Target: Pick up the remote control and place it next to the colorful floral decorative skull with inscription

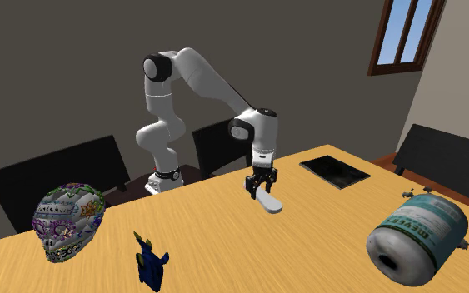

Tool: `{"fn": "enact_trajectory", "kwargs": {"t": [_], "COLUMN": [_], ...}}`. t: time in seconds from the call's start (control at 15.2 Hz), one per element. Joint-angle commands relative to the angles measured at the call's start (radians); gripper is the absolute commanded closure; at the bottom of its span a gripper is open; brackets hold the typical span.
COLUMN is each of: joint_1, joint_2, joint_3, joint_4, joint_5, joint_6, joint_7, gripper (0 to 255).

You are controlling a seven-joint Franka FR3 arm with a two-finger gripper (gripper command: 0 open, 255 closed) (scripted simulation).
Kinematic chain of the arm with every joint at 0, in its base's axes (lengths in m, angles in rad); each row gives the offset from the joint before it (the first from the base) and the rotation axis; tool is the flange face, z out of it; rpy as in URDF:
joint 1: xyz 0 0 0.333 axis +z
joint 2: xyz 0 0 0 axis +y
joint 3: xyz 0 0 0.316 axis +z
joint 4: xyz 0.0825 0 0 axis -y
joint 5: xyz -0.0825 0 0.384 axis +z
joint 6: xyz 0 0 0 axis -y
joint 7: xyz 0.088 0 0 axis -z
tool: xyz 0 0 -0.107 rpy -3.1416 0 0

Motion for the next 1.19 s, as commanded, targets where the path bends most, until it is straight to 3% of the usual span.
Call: {"fn": "enact_trajectory", "kwargs": {"t": [0.0,0.4,1.12], "joint_1": [0.0,0.0,-0.001], "joint_2": [0.0,0.0,-0.082], "joint_3": [0.0,0.0,0.001], "joint_4": [0.0,0.0,0.063], "joint_5": [0.0,0.0,0.014], "joint_6": [0.0,0.0,-0.144], "joint_7": [0.0,0.0,-0.012], "gripper": [255,255,255]}}
